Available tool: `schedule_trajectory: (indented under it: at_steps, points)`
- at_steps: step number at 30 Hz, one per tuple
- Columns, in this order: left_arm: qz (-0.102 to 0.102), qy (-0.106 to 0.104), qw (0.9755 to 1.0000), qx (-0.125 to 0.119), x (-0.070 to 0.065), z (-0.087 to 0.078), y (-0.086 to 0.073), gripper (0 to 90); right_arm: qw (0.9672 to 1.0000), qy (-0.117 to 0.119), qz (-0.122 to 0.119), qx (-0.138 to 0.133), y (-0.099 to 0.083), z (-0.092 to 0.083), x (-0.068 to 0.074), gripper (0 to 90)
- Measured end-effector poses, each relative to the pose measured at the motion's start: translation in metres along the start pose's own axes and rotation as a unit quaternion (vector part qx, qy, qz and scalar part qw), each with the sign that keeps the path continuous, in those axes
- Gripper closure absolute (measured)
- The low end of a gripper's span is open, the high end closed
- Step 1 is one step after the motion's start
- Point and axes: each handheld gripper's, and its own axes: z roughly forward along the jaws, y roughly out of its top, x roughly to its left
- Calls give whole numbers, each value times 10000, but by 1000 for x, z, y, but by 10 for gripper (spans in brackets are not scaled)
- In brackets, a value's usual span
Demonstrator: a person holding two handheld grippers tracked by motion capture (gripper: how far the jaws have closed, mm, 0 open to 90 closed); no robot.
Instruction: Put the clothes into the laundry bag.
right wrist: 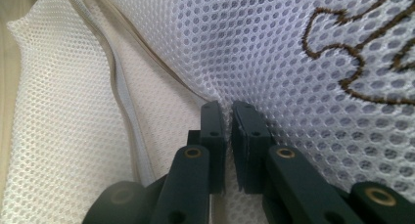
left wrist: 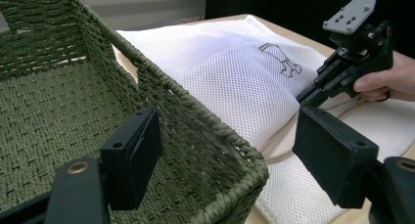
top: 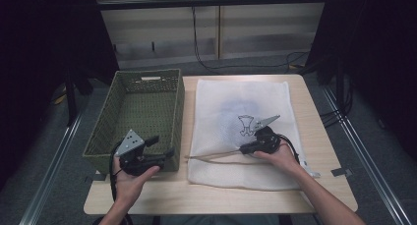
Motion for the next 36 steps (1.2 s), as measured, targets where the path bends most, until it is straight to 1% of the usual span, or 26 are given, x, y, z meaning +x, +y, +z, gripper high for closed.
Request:
schedule_trajectory:
  at_steps: [2,4,6,7,9,10,11,13,15,16,17,19,22,23,24,26,27,28,29,30,32,33,34,35,36]
  points:
    - [-19,22,10000,-8,2,0,0,256,10000,-53,-64,-7,0,0,0,844]
    - [-13,98,10000,-8,3,-1,-1,248,9999,-101,-105,-13,0,1,1,843]
    - [-4,101,9999,-22,4,-1,-1,245,9998,-167,-148,-4,0,0,1,839]
    - [-33,110,9999,-16,4,-1,-1,242,9996,-228,-176,5,0,0,2,838]
    - [-6,122,9999,-8,5,-2,-1,241,9993,-270,-246,-9,1,0,2,837]
    - [-7,109,9999,-1,5,-2,-1,241,9994,-253,-234,-7,0,0,1,836]
    - [8,118,9999,-1,5,-2,-1,241,9994,-293,-200,-19,0,0,1,834]
    - [10,120,9999,-2,5,-3,-1,240,9993,-308,-208,-19,-1,-1,0,832]
    - [-16,142,9999,-5,6,-4,-2,236,9991,-393,-170,10,-1,-4,1,821]
    - [-36,156,9999,-11,7,-5,-2,236,9993,-362,-112,-27,-3,-5,1,816]
    - [-27,153,9999,-25,7,-6,-2,235,9992,-397,-1,-46,-4,-9,2,808]
    - [-15,165,9999,-24,9,-7,-3,234,9993,-337,-10,-145,-6,-13,4,798]
    - [-47,194,9998,-27,10,-7,-3,234,9991,-241,112,-338,-4,-20,7,787]
    - [-43,201,9998,-38,11,-7,-3,234,9989,-213,77,-408,-3,-22,7,779]
    - [-57,192,9998,-56,10,-7,-3,234,9986,-192,135,-466,-3,-24,9,767]
    - [-25,243,9997,-42,10,-7,-3,233,9978,-102,161,-627,-2,-29,10,764]
    - [-24,249,9997,-45,10,-7,-3,229,9975,-133,144,-681,-2,-31,12,760]
    - [-40,254,9996,-74,10,-7,-3,226,9972,-108,189,-715,-3,-32,13,755]
    - [-8,265,9996,-66,10,-8,-4,222,9967,-85,195,-783,-3,-35,14,750]
    - [15,271,9996,-69,10,-9,-4,218,9964,-112,157,-827,-3,-37,16,747]
    - [5,318,9995,-74,11,-9,-5,213,9952,-184,162,-947,-2,-42,18,733]
    - [-41,324,9994,-81,11,-9,-6,210,9942,-190,205,-1042,-2,-45,19,729]
    - [-23,323,9995,-55,12,-10,-6,209,9931,-201,245,-1129,-1,-48,20,717]
    - [-52,338,9994,-76,12,-11,-6,208,9919,-256,302,-1205,-1,-51,21,700]
    - [-48,350,9993,-76,13,-12,-6,208,9911,-295,296,-1260,-1,-53,22,673]
